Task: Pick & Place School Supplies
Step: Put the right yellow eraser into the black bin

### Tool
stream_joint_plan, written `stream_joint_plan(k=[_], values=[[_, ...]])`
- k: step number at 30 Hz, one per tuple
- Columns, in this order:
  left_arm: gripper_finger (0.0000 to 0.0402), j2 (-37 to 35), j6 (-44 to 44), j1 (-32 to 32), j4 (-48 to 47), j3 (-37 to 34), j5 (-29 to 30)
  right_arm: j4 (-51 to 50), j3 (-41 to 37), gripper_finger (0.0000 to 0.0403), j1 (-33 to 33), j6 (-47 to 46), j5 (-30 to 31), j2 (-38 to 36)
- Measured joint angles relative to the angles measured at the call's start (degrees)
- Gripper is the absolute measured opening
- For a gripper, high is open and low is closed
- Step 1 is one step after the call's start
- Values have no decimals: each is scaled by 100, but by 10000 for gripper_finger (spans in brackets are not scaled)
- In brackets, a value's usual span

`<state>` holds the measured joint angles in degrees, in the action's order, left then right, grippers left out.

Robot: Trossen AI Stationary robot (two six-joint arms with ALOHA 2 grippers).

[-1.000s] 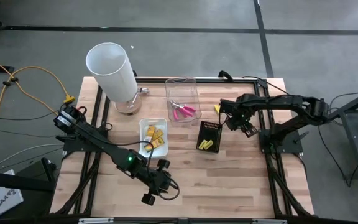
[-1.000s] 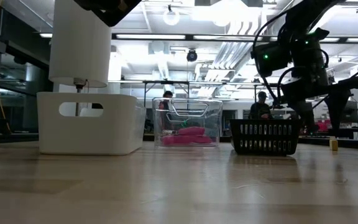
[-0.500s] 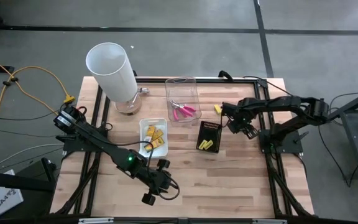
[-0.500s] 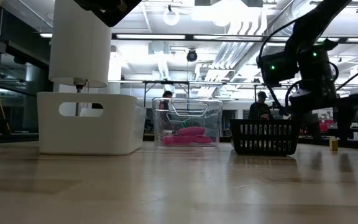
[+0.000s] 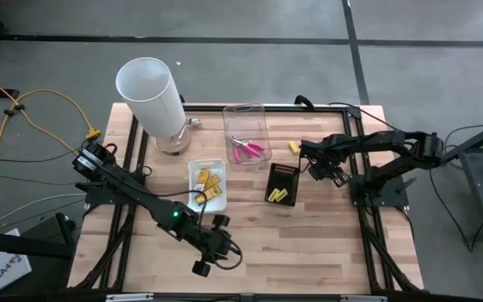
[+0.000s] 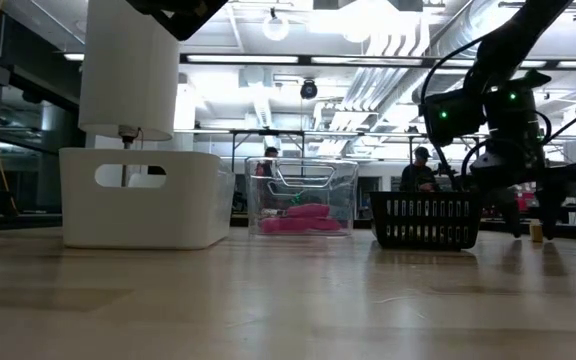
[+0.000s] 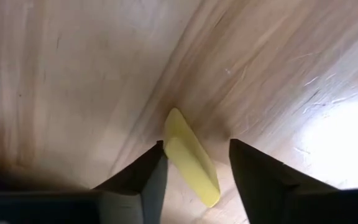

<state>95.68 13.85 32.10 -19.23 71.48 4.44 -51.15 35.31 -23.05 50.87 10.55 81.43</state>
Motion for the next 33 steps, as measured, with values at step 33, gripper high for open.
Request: stream_joint_plan(k=[33], values=[[137,0,4,0,5,0,-1,-1424,1118,31,597,-1253,91,0]])
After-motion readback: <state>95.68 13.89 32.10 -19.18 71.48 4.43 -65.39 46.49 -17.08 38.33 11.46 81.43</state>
